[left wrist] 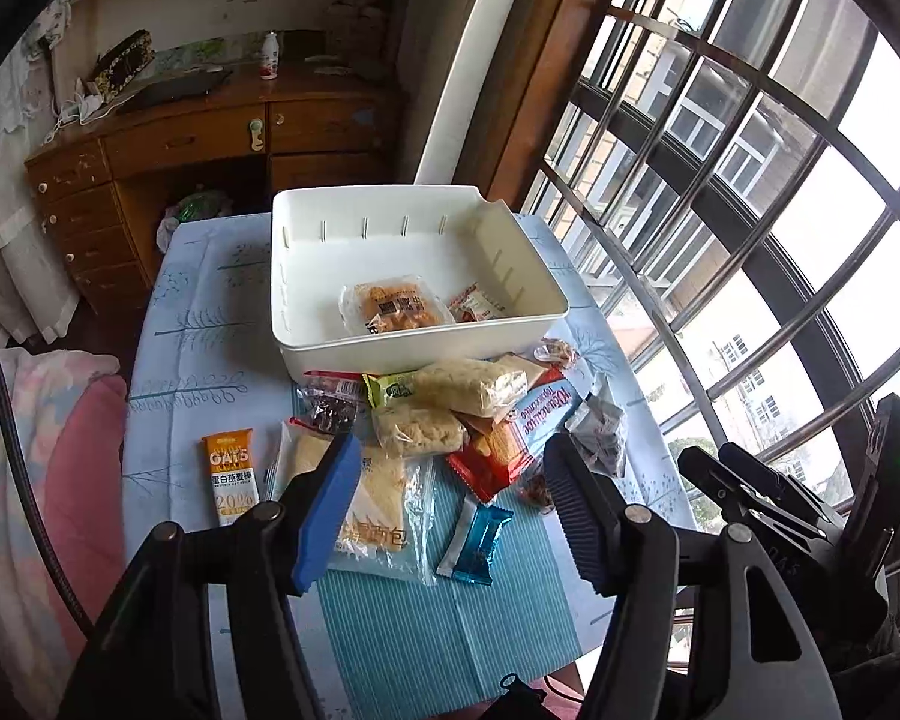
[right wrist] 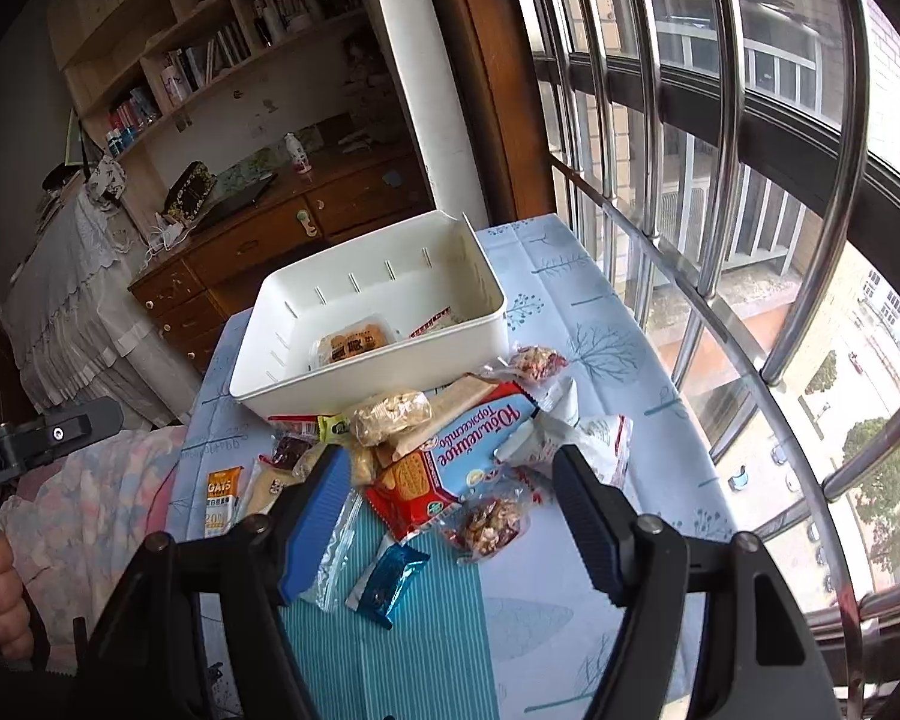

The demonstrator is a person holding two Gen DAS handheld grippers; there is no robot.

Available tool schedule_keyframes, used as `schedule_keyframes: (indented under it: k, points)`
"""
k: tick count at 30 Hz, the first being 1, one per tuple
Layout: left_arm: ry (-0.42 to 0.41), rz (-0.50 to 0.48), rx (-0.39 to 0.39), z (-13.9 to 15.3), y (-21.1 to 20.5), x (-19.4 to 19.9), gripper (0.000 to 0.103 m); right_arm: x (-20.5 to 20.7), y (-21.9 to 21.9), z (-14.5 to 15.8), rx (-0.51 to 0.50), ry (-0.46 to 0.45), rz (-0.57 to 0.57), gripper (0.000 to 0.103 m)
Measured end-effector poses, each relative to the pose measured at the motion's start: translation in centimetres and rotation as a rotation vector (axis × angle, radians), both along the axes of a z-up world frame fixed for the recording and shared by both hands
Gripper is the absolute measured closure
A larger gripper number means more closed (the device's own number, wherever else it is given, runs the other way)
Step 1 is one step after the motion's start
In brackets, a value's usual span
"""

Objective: Organize snacks
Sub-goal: 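Withdraw both open tools from the basket back over the snacks, then grasp the blue wrapped bar with the left tool while the right tool grasps the white snack bag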

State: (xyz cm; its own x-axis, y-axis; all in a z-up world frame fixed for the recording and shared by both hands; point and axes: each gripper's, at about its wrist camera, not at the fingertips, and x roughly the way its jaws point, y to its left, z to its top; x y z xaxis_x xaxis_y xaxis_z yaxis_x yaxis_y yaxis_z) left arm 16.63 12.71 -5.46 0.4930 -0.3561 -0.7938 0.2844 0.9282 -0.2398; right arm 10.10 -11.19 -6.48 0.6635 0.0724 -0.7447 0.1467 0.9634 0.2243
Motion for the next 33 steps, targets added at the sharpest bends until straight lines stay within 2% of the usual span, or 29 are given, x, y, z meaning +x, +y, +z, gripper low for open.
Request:
schedule_keyframes:
  k: [5, 11, 16, 23, 29, 33]
  points:
    - [0.019, -0.059, 0.028, -1.2, -0.9, -1.2, 0.035, -1.3, 0.2, -0.6, 0.011, 0.035, -0.020, 0.033]
    - [0.068, -0.135, 0.107, -3.4, -3.0, -2.4, 0.035, -2.2, -0.6, -0.9, -0.012, 0.053, -0.025, 0.033]
    - [0.141, -0.172, 0.166, -5.9, -4.9, -2.9, 0.035, -2.4, -2.7, -1.6, -0.032, 0.073, -0.020, 0.033]
    - [0.303, -0.161, 0.148, -9.2, -8.0, -1.9, 0.035, -2.3, -5.5, -2.6, -0.103, 0.108, 0.037, 0.033]
    - [0.386, -0.087, 0.145, -11.3, -9.9, -0.4, 0.035, -1.5, -6.4, -3.4, -0.218, 0.110, 0.178, 0.033]
    - [0.435, -0.055, 0.178, -13.3, -11.4, 0.1, 0.035, -0.8, -6.6, -3.9, -0.263, 0.102, 0.282, 0.033]
